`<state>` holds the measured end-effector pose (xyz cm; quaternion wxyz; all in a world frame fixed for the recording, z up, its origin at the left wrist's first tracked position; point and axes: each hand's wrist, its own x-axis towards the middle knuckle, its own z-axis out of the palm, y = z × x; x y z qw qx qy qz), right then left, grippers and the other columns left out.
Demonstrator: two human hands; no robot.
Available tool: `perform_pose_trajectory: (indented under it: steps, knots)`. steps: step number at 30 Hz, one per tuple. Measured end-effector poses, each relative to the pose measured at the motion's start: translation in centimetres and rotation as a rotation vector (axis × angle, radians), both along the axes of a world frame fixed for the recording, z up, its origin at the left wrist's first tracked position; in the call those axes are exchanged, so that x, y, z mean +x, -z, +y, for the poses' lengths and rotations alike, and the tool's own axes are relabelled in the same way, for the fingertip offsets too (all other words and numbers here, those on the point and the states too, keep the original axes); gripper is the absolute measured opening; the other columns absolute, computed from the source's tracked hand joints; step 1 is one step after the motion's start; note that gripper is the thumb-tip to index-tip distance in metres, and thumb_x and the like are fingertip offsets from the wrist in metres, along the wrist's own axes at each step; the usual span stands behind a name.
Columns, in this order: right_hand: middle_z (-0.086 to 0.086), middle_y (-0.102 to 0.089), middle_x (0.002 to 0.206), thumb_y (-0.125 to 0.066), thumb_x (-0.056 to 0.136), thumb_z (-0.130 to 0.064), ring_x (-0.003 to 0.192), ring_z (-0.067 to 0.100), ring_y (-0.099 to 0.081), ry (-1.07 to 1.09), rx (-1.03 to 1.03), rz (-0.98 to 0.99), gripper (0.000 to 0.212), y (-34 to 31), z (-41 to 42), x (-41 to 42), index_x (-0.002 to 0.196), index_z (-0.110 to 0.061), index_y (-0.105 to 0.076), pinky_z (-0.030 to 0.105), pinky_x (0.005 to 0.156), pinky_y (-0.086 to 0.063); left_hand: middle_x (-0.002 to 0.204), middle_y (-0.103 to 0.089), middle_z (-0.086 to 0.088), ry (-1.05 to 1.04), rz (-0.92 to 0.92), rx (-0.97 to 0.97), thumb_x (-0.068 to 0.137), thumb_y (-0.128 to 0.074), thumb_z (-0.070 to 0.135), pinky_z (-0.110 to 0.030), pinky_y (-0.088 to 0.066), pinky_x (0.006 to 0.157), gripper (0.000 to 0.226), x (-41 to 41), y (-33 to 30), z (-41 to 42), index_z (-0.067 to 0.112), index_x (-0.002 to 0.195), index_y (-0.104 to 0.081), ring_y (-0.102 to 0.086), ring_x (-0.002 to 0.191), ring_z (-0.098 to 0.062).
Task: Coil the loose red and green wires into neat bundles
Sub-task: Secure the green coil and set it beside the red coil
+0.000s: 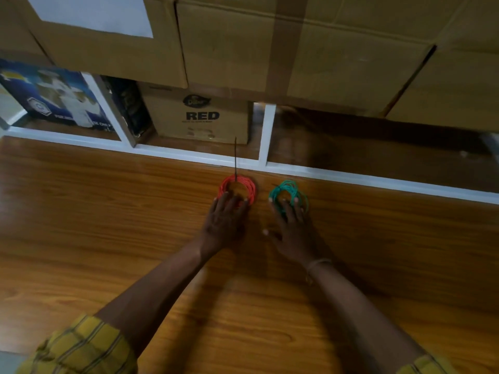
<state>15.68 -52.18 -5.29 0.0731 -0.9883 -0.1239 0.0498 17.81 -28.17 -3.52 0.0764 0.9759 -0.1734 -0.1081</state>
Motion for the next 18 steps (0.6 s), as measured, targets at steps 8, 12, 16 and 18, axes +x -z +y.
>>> perform_pose_trajectory:
  steps: [8, 12, 16, 18]
  knots:
    - [0.008, 0.016, 0.178, -0.001, 0.088, -0.081, 0.161, 0.039, 0.023, 0.084, 0.052, 0.085, 0.093, 0.8, 1.5, 0.7, 0.169, -0.034, 0.004, 0.056, 0.129, 0.008, 0.178, 0.018, -0.010, 0.009, 0.137, 0.085, 0.110, -0.047, 0.048, -0.055, 0.003, 0.131, 0.088, 1.7, -0.8, -0.6, 0.027, 0.169, 0.015, 0.018, 0.163, -0.037]
    - [0.008, 0.015, 0.178, -0.018, 0.099, -0.078, 0.161, 0.039, 0.023, 0.086, 0.061, 0.150, 0.085, -0.2, 1.5, 1.4, 0.169, -0.034, 0.004, 0.056, 0.130, 0.004, 0.177, 0.021, -0.007, 0.006, 0.209, 0.063, 0.107, -0.055, 0.045, -0.054, 0.007, 0.130, 0.094, 2.1, -1.3, -0.6, 0.029, 0.168, 0.015, 0.022, 0.162, -0.034]
    - [0.006, 0.019, 0.177, -0.028, 0.105, -0.071, 0.161, 0.038, 0.025, 0.075, 0.026, 0.212, 0.080, -1.0, 1.4, 1.7, 0.169, -0.035, 0.006, 0.055, 0.130, 0.005, 0.176, 0.023, -0.009, 0.031, 0.297, 0.047, 0.101, -0.066, 0.044, -0.057, 0.008, 0.129, 0.106, 2.3, -3.0, -0.6, 0.026, 0.169, 0.013, 0.024, 0.161, -0.035]
    - [0.005, 0.020, 0.177, -0.028, 0.106, -0.069, 0.161, 0.037, 0.025, 0.087, 0.028, 0.251, 0.079, -2.1, 1.1, 1.9, 0.169, -0.036, 0.006, 0.055, 0.131, 0.006, 0.177, 0.021, -0.011, 0.040, 0.301, 0.018, 0.104, -0.062, 0.044, -0.058, 0.007, 0.129, 0.101, 2.1, -4.0, -0.2, 0.023, 0.170, 0.010, 0.021, 0.162, -0.036]
